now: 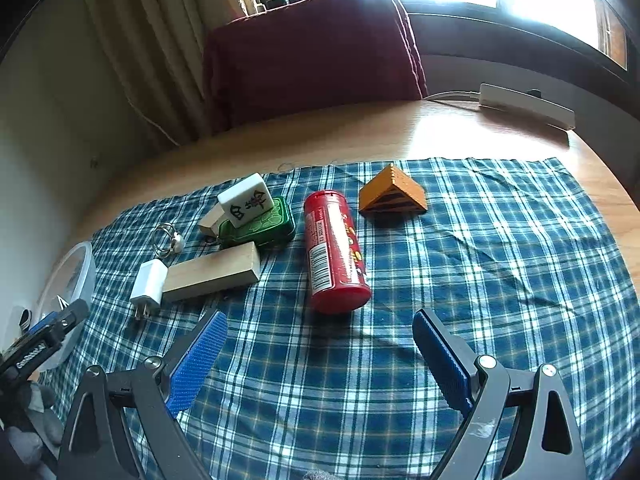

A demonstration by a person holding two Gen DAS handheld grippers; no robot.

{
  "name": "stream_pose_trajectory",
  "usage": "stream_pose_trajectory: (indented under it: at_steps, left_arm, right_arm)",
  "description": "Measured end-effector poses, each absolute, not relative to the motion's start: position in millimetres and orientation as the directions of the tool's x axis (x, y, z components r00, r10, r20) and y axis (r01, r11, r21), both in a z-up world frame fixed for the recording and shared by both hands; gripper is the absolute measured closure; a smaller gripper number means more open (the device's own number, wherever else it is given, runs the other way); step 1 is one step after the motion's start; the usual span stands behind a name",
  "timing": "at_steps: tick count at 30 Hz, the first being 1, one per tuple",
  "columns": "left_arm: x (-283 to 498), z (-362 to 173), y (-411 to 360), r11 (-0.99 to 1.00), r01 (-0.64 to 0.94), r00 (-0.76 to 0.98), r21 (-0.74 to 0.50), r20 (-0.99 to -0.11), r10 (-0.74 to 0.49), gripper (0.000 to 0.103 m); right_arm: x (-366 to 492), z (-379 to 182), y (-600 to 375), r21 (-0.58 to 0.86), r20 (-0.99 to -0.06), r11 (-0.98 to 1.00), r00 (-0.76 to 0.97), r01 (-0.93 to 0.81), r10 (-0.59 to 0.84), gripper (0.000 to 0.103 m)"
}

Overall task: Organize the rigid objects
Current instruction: 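Move the left tool back over the table toward the white charger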

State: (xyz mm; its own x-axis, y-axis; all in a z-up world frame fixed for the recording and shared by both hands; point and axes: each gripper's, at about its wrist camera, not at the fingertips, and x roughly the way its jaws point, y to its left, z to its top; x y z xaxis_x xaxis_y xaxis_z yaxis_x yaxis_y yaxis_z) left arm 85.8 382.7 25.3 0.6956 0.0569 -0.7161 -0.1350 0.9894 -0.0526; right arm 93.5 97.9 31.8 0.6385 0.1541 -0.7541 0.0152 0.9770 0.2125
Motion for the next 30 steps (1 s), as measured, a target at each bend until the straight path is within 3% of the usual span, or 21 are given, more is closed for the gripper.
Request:
stream_pose_trajectory:
  at_steps: [12,30]
  left_arm:
    - [94.0,25.2,339.7,0.997,-0.052,0.696,0.058,-0.714,0.078,0.011]
    - [120.2,7.5,310.5,0.998,0.020,0.648,0.058,-0.761,0.031,0.011]
  right_arm:
    - [91.1,32.4,89.5,0.218,-0.756,0.976,0.636,0.028,0.151,0.006]
    - [87.0,32.9,93.7,0.216,-0.760,0.976,0.632,0.033,0.147,0.005]
